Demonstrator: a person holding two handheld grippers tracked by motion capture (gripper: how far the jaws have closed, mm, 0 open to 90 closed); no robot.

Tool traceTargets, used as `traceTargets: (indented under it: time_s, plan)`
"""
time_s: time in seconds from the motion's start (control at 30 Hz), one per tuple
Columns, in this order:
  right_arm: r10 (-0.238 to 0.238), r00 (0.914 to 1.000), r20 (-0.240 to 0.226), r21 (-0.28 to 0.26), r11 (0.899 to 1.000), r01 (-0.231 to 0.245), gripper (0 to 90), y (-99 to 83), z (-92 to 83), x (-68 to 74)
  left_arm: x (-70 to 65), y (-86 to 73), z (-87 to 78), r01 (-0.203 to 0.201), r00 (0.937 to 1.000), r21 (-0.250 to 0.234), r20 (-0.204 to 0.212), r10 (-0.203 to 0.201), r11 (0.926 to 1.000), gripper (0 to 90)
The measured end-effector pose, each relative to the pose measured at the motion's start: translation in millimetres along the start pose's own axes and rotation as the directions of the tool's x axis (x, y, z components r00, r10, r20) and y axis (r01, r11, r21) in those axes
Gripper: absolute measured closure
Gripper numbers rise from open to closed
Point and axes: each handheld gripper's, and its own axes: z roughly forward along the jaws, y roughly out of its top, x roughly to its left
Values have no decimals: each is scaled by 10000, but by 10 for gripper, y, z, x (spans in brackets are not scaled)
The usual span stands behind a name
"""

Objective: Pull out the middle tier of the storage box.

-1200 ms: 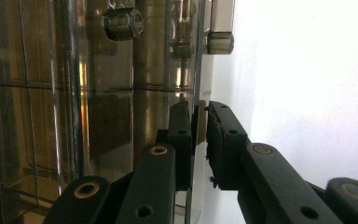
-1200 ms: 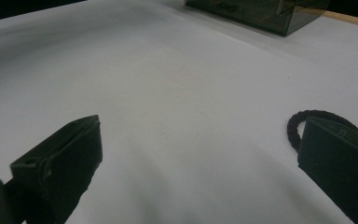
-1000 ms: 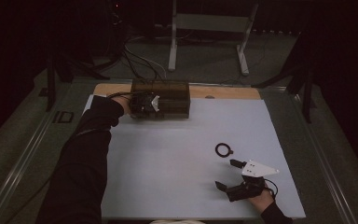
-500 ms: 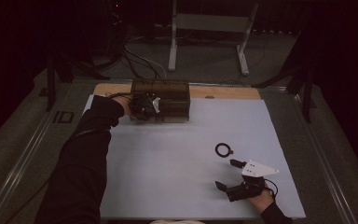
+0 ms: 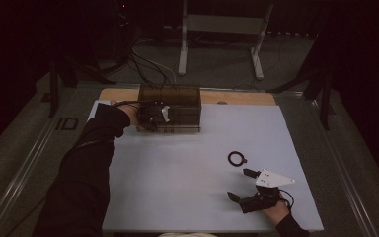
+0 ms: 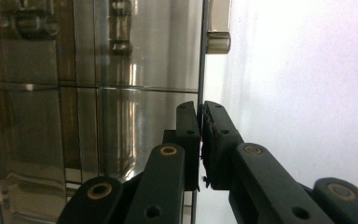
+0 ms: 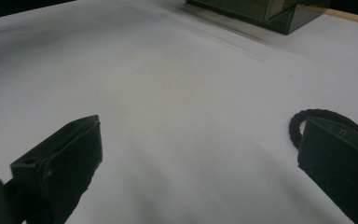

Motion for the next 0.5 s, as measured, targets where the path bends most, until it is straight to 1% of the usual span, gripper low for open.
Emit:
traceTargets:
  time_s: [0.13,0.27,0.3,0.33,0.37,0.4,0.43,0.47,0.5]
  plan:
    - [-26,10000,1,-10,10000,26,0,1,0,1,-35,11,1,55,10000,3,31,-55,10000,877]
    - [-28,10000,6,-12,10000,28,0,2,-3,3,-77,-1,26,-35,9999,-98,154,36,9999,885]
    - [-30,10000,5,-7,10000,30,0,3,-4,4,-83,-6,31,14,9999,-82,166,-13,10000,886]
    - [-35,10000,-3,-11,10000,35,0,3,-5,5,-92,-15,33,35,9996,-121,267,-31,9999,889]
    - [-29,10000,-1,-8,10000,29,0,4,-5,6,-97,-22,33,-6,9997,-131,239,9,9999,889]
    - [-31,10000,-2,-9,10000,31,0,4,-4,6,-95,-24,31,63,9998,-174,206,-59,9998,889]
    - [-38,10000,-2,-11,10000,38,0,4,-4,5,-96,-28,30,0,9998,-152,207,3,9999,888]
    - [-45,10000,0,-10,10000,45,0,3,-3,4,-105,-32,32,51,9997,-152,247,-47,9999,889]
    - [-43,10000,-1,-5,10000,43,0,4,-2,4,-113,-35,30,-54,9997,-123,245,57,9999,889]
